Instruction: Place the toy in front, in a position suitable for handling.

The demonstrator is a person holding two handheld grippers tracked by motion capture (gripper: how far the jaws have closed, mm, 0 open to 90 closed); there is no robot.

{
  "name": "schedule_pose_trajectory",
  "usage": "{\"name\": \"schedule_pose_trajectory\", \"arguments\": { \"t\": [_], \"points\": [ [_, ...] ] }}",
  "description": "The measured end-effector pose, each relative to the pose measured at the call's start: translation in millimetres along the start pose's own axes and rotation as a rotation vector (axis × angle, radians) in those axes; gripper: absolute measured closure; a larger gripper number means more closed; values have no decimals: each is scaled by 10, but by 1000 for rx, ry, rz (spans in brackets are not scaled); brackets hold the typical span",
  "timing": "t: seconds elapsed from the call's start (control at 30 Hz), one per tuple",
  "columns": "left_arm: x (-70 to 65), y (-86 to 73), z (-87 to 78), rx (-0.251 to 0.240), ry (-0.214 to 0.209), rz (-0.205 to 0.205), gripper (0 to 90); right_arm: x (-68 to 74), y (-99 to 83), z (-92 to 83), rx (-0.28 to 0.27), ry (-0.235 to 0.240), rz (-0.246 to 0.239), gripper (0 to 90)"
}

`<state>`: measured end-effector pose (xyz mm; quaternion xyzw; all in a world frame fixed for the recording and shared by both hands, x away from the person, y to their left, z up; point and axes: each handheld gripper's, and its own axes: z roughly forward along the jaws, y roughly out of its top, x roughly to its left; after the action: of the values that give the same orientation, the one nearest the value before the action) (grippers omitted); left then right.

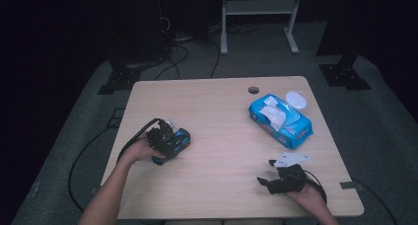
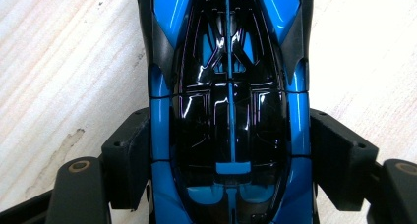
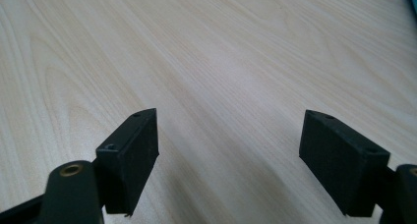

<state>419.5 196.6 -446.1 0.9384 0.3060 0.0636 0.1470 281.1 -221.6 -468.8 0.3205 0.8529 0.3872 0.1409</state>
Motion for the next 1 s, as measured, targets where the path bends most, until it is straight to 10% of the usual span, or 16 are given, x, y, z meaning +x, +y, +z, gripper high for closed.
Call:
{"name": "schedule_pose_trajectory", "arguments": {
  "t": [0.47, 0.73, 1.0],
  "points": [
    [-90, 78, -237, -61, 21, 33, 259, -16, 7, -8, -7, -5, 4, 218],
    [-710, 530, -339, -118, -3, 217, 259, -68, 17, -90, -41, -30, 18, 218],
    [-1265, 895, -53, -99, -81, 359, 259, -155, -24, -192, -74, -50, 58, 218]
  ]
}}
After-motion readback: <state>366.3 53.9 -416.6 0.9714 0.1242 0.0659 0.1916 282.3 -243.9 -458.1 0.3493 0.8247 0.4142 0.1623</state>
